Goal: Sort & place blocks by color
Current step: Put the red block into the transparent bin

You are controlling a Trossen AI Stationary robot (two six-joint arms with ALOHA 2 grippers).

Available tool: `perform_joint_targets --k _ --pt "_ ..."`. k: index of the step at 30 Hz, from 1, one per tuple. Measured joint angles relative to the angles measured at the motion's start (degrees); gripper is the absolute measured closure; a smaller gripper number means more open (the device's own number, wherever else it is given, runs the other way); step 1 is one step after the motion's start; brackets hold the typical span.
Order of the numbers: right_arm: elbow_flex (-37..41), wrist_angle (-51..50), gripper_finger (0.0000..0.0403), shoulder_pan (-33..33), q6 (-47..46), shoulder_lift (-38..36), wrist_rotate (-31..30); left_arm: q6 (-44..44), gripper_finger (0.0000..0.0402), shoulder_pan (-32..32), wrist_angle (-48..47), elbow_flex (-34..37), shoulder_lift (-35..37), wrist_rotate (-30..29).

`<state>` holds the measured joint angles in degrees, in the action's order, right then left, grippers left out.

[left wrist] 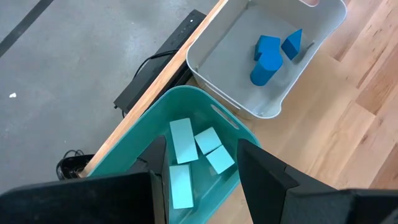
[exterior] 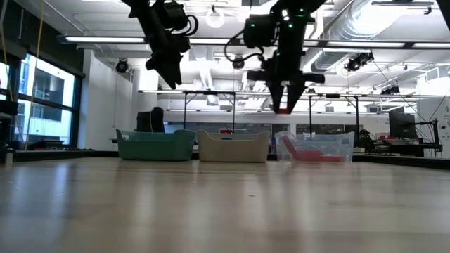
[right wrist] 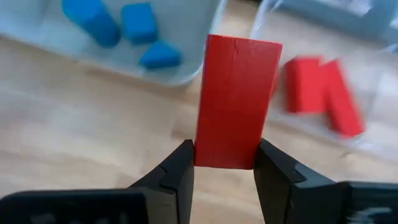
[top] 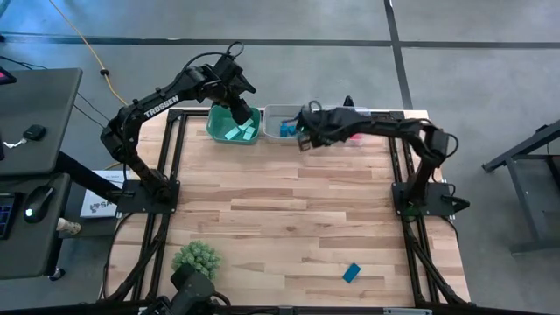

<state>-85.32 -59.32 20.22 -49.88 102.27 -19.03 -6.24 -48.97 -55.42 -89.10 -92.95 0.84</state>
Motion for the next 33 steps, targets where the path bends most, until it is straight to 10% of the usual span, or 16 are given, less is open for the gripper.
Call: perform_joint_targets --k 17,33 --pt "-0.1 -0.8 0.0293 22.5 22.1 -1.5 8.7 0.0 0.0289 0.0 0.0 0.0 0.0 0.0" --pt "-0.1 -9.1 0.0293 24.4 35.0 4.5 16.1 0.0 0.0289 0.0 3.2 0.0 0.0 0.0"
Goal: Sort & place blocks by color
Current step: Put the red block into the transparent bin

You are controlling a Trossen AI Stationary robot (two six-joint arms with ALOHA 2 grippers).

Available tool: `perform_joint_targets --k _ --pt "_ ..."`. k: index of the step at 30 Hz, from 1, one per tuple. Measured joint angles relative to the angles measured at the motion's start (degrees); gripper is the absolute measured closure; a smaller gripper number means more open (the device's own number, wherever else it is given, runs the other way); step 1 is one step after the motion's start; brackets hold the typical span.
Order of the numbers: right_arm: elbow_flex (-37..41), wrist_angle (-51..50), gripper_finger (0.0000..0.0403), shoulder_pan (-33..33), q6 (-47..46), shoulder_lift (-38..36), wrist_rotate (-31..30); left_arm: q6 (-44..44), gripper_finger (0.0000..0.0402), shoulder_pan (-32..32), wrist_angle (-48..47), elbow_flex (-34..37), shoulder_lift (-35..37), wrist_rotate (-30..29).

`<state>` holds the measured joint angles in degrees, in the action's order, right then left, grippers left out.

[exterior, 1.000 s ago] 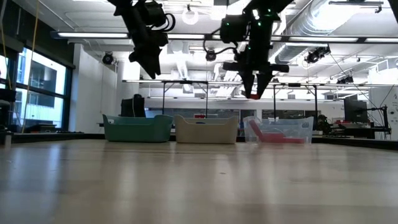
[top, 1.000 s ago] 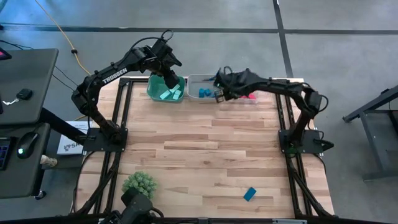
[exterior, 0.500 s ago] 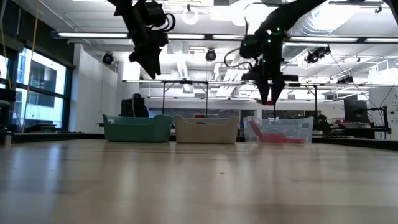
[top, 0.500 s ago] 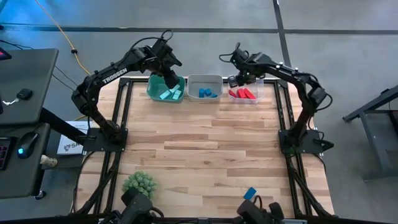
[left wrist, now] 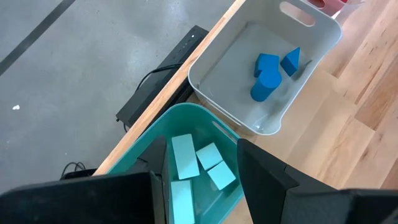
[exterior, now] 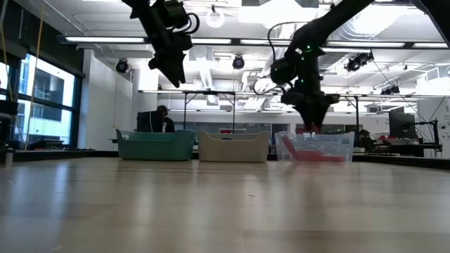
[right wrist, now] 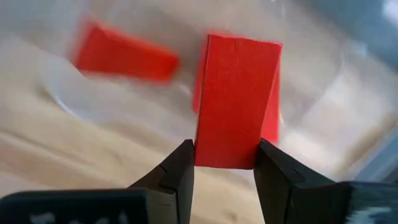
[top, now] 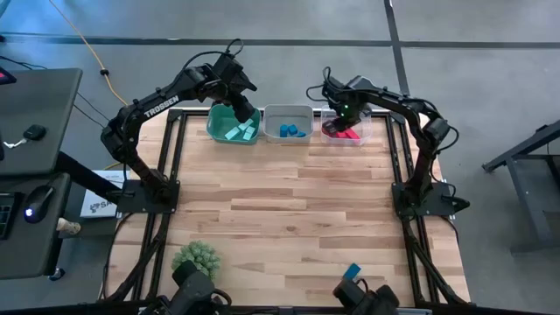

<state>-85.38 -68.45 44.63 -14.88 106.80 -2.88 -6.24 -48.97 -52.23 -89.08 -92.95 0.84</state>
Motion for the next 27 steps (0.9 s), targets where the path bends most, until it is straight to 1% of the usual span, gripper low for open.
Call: perform_joint_targets --k 2,4,10,21,27 --pt "0.0 -2.8 0.0293 0.5 0.8 0.7 -0.6 0.0 0.0289 0.0 0.0 0.0 0.0 0.0" --pt "0.0 -2.9 0.0293 1.1 1.5 1.3 -0.9 0.0 0.0289 0.0 0.0 0.0 0.0 0.0" --pt "0.0 -3.0 0.0293 2.8 1.5 4.0 2.8 0.0 0.0289 0.0 0.0 0.0 0.0 0.0" --pt "0.0 -3.1 0.0293 3.4 2.3 7.3 2.1 0.0 0.0289 0.0 0.0 0.0 0.0 0.0" --pt "0.0 -3.1 0.0277 3.5 4.8 8.5 2.5 0.1 0.0289 0.0 0.0 0.0 0.0 0.0"
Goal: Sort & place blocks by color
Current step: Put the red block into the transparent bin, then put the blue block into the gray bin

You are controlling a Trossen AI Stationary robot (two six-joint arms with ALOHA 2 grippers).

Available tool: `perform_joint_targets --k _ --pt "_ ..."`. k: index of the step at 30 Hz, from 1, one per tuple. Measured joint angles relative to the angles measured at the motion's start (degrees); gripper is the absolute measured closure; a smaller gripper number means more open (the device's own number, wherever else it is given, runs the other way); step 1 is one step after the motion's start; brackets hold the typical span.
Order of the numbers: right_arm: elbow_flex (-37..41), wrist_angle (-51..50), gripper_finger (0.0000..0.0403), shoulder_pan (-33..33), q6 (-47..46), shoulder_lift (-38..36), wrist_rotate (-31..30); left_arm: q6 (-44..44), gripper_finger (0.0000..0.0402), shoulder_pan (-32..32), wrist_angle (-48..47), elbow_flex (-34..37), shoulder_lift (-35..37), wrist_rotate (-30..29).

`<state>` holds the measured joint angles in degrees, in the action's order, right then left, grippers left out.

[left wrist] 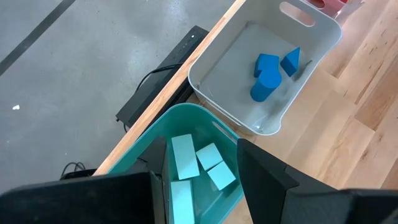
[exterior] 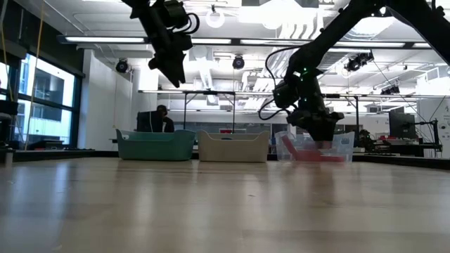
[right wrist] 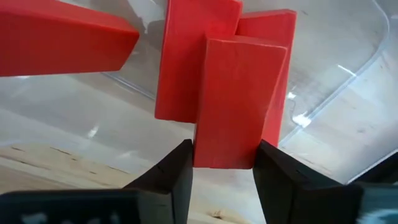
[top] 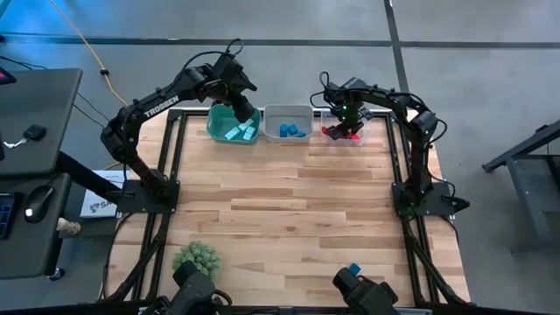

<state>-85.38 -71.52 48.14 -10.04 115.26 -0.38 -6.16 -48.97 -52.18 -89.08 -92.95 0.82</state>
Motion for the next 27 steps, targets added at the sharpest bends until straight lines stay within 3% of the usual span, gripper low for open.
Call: perform_joint_targets --k 7,18,27 --pt "0.0 0.0 0.0257 -0.2 0.1 -0.1 -0.6 0.1 0.0289 0.0 0.0 0.0 0.0 0.0" --pt "0.0 -1.1 0.0171 -0.3 0.5 -0.1 0.1 0.0 0.0289 0.0 0.0 0.0 0.0 0.0" --pt "0.0 -2.0 0.0171 -0.3 -0.5 -2.6 -2.5 0.0 0.0289 0.0 -0.1 0.0 0.0 0.0"
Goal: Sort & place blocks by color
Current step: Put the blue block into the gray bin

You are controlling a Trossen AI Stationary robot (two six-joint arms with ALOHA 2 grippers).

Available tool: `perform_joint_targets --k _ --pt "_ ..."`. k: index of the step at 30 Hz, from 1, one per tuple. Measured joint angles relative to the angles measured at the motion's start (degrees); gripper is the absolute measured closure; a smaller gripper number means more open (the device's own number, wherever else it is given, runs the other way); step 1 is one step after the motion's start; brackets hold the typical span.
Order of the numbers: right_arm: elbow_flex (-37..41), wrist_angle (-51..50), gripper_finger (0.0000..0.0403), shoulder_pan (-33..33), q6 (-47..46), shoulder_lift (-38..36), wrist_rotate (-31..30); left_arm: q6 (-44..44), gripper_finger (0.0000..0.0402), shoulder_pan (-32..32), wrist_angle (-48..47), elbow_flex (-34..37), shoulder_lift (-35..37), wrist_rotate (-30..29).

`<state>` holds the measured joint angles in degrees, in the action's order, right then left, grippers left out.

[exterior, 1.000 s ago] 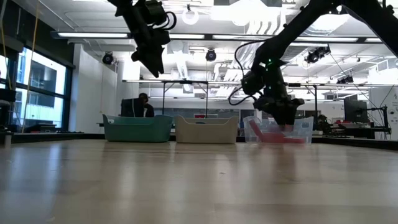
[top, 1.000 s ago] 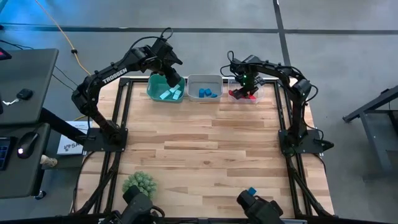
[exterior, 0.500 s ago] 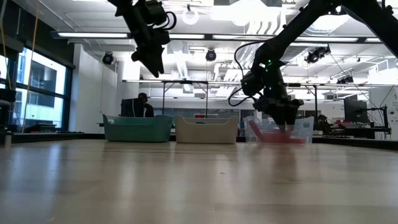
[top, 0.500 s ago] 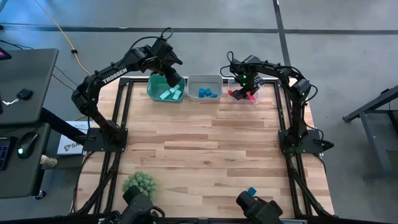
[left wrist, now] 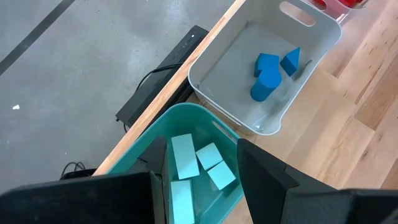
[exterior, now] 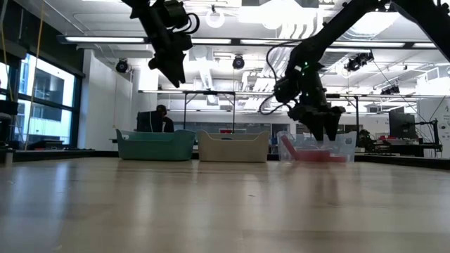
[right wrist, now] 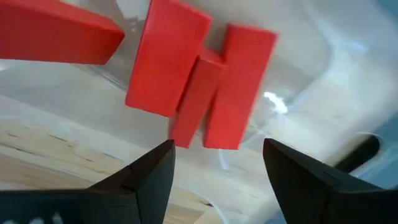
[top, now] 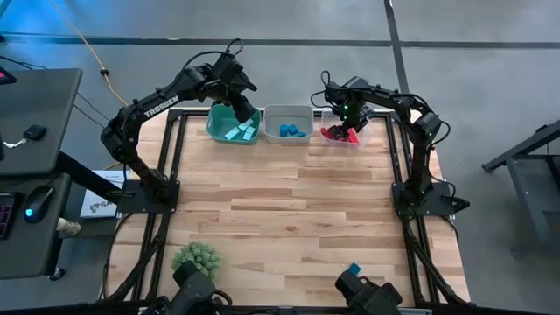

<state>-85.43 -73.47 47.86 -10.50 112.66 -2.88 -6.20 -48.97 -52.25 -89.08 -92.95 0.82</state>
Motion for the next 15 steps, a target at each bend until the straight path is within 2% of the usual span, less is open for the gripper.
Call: perform_joint_targets --k 4,8,15 --pt "0.0 0.0 0.0171 0.0 0.0 -3.1 0.2 0.0 0.0289 0.0 0.0 0.0 0.0 0.0" --pt "0.0 0.2 0.0172 -0.7 0.0 -7.1 3.2 0.0 0.0289 0.0 0.0 0.0 0.0 0.0" --pt "0.0 0.6 0.0172 -5.7 -3.8 -14.0 6.3 0.1 0.0289 0.0 0.0 0.0 0.0 0.0"
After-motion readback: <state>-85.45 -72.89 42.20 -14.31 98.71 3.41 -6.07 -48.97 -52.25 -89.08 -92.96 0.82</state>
